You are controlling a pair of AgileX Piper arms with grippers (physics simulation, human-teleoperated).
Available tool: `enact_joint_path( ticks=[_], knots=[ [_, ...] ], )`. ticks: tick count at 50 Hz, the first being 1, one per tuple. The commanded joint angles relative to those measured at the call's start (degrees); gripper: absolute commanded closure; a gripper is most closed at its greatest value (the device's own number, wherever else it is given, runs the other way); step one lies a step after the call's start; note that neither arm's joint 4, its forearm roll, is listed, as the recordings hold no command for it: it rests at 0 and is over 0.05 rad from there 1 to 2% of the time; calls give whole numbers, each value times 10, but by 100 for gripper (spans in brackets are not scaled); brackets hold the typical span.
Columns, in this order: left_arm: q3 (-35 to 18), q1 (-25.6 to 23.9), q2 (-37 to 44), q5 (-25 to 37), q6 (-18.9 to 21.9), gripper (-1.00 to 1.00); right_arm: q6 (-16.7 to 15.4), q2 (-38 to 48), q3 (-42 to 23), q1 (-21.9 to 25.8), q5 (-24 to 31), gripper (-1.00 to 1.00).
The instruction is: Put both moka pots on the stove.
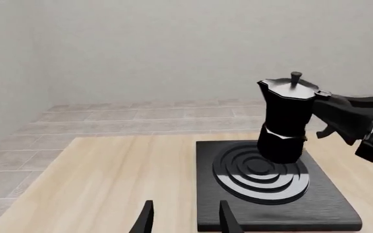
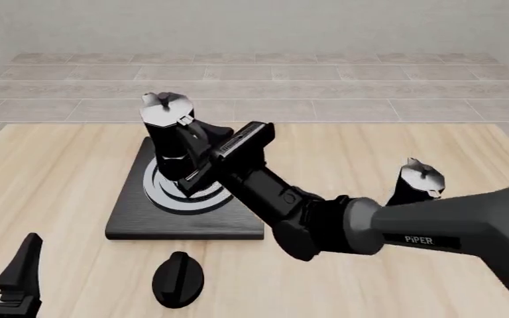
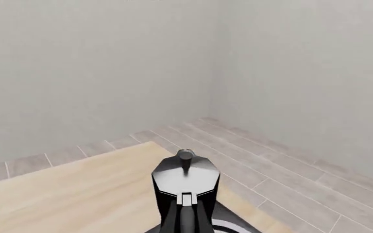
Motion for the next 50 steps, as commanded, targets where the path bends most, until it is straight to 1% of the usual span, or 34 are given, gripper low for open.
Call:
enact_joint_path(
  ticks=[1,4,9,10,15,21,28,32,34,50],
  knots=[
    [0,2,0,1,-4,-100,-9,58,-79,-2,-18,100],
    [0,1,0,1,-4,-100,-8,71,-97,-5,-15,100],
    [0,3,0,2,-6,-100,-10,81,-110,-4,-17,100],
    [0,3,0,2,-6,-100,-16,89,-115,-6,-19,100],
    [0,3,0,2,-6,-100,-15,115,-142,-21,-17,100],
    [1,3,0,1,-6,-100,-18,143,-164,-29,-19,100],
    [2,5,0,1,-7,-100,-14,159,-176,-35,-22,100],
    [3,9,0,0,-9,-100,-18,170,-181,-37,-27,100],
    [3,9,0,0,-9,-100,-12,175,-185,-43,-27,100],
    [3,8,0,3,-10,-100,2,198,-198,-46,-39,100]
  ],
)
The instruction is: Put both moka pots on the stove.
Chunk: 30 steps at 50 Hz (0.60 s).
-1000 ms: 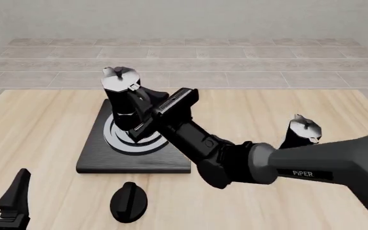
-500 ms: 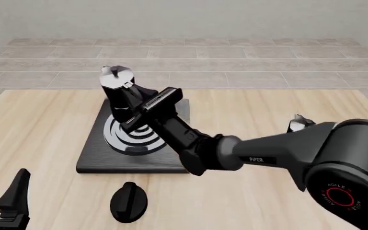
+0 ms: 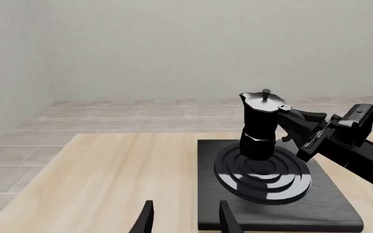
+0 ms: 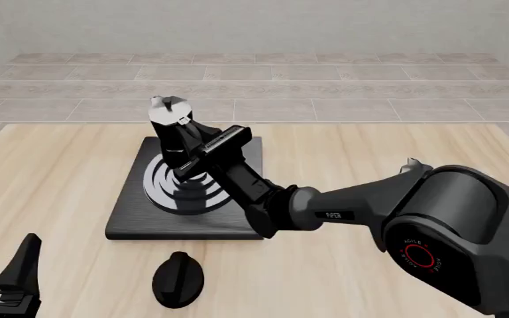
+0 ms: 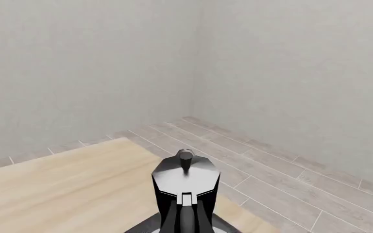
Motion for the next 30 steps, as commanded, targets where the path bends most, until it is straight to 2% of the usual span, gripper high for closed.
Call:
enact_joint_path(
  ticks=[1,30],
  knots=[
    [1,0,0,0,-2,-100,12,5,-24,-4,-12,100],
    [1,3,0,0,-3,-100,30,11,-19,4,-27,100]
  ],
)
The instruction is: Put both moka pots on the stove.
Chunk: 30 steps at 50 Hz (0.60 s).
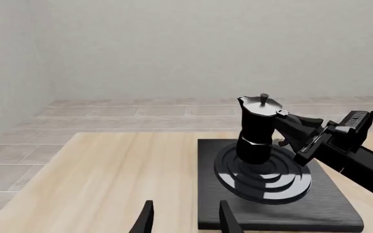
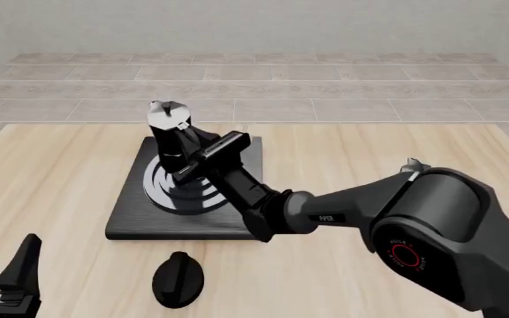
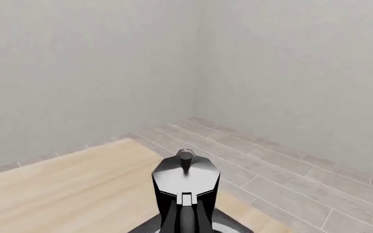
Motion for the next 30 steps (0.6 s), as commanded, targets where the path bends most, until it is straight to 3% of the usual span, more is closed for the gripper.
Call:
enact_joint_path(
  ticks=[1,30],
  knots=[
    [0,2,0,0,-1,-100,9,-12,-10,2,-8,100],
    [0,3,0,1,-4,-100,25,-1,-12,21,-11,100]
  ],
)
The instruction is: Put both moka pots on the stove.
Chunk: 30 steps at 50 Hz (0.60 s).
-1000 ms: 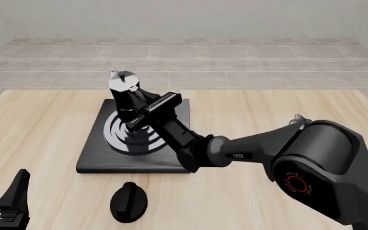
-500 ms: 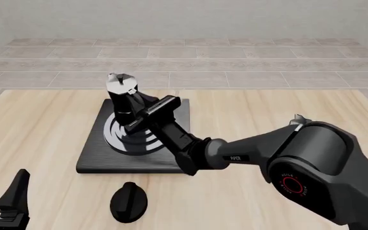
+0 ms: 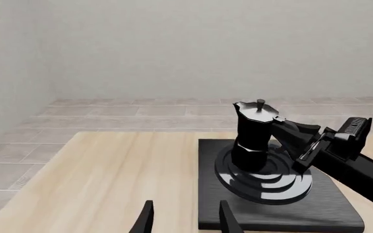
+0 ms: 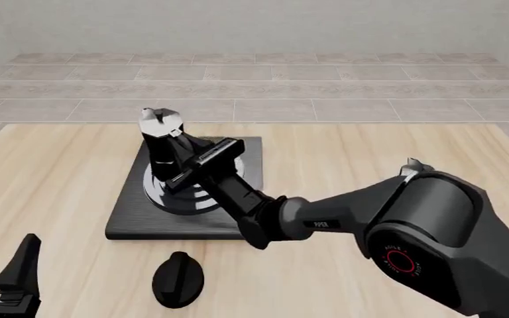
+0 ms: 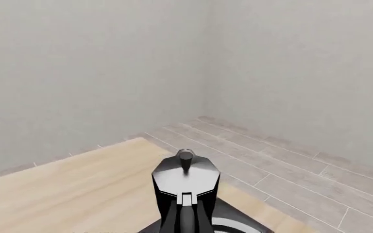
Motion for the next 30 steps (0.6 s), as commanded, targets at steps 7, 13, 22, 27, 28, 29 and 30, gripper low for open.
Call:
enact_joint_path(
  ticks=[7,13,22,27,28,29,30],
  knots=[
    [0,0,0,1,-2,-100,11,2,-26,2,2,100],
    [0,1,0,1,-3,-100,18,10,-31,-3,2,100],
    [0,1,0,2,-4,-100,20,21,-31,-4,-2,100],
    [0,1,0,2,-5,-100,22,24,-29,-5,-4,100],
    [0,0,0,2,-5,-100,21,23,-26,-3,-6,100],
    [0,1,0,2,-5,-100,20,23,-24,-2,-8,100],
    [0,1,0,2,-6,-100,21,25,-23,-1,-11,100]
  ],
)
